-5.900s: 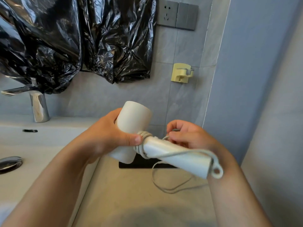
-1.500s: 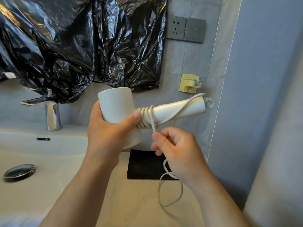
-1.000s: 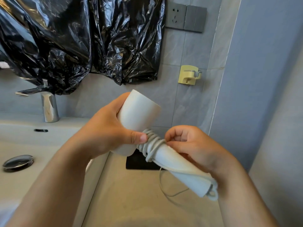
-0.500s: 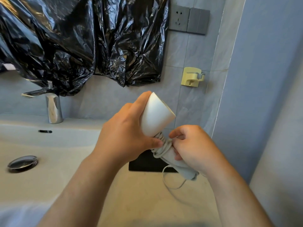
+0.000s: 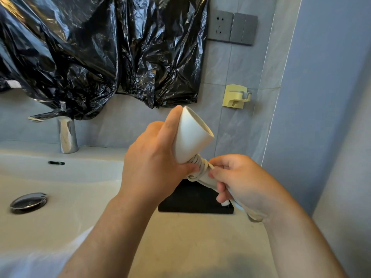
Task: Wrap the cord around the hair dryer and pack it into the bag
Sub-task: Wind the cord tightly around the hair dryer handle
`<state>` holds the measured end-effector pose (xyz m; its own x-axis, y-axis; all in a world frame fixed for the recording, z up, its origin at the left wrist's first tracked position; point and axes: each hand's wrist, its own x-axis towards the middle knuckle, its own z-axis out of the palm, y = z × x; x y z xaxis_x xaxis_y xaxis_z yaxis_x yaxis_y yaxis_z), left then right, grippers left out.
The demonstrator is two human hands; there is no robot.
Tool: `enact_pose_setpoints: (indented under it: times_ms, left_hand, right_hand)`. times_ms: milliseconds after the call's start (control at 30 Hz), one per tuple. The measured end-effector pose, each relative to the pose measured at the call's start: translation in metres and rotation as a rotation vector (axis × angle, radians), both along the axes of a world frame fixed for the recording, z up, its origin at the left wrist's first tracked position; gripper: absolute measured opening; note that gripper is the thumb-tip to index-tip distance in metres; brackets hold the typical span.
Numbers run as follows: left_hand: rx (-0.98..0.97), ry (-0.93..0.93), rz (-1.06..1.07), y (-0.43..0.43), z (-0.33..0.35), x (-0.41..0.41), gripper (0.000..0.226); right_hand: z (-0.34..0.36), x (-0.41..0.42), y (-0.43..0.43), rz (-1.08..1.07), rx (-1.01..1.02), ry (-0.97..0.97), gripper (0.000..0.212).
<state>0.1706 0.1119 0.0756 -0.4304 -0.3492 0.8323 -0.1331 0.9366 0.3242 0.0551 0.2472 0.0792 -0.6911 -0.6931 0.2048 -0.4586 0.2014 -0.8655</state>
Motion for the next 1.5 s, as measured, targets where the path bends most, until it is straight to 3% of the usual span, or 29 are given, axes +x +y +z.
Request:
enact_pose_setpoints:
  times_ms: [133,267,367,467,633,767,833,1000,1100,1200,1300,1500]
  left_hand:
    - [-0.018,0.113,0.007,-0.003,-0.002,-0.002,0.118]
    - [-0.078,0.212,0.047,-0.007,-0.003,-0.004,0.119]
    - [-0.051,0.285,0.071,-0.010,-0.004,-0.004,0.119]
    - [0.057,0.332,0.044,-0.010,-0.006,-0.004,0.118]
    - [0.283,0.440,-0.077,-0.016,-0.006,-0.003,0.115]
    - [0.376,0.525,-0.121,-0.017,-0.005,-0.004,0.107]
    - [0.414,0.559,-0.150,-0.016,-0.004,-0.005,0.100]
    - [0.511,0.596,-0.218,-0.011,-0.007,-0.012,0.092]
    - [0.512,0.596,-0.212,-0.007,-0.009,-0.016,0.093]
    - [0.570,0.611,-0.224,-0.009,-0.012,-0.017,0.092]
    - [0.634,0.600,-0.270,-0.009,-0.013,-0.020,0.088]
    - [0.836,0.532,-0.409,-0.007,-0.012,-0.030,0.067]
  right_hand:
    - [0.007,0.006,0.005,0.191,-0.111,-0.127,0.029]
    - [0.007,0.006,0.010,0.239,-0.022,-0.071,0.048]
    - [0.005,0.008,0.005,0.195,-0.042,-0.015,0.039]
    - [0.000,0.010,-0.004,0.175,-0.089,0.000,0.031]
    - [-0.003,0.010,-0.005,0.246,-0.108,0.025,0.040]
    - [-0.005,0.013,-0.011,0.202,-0.201,0.025,0.019]
    - [-0.007,0.014,-0.015,0.180,-0.269,-0.018,0.024]
    - [-0.012,0.021,-0.022,0.245,-0.358,-0.175,0.026]
    - [-0.014,0.019,-0.022,0.239,-0.352,-0.113,0.028]
    - [-0.013,0.015,-0.024,0.105,-0.338,0.028,0.027]
    - [-0.013,0.009,-0.022,-0.024,-0.411,0.021,0.033]
    - [-0.006,0.007,-0.014,0.057,-0.555,-0.126,0.014]
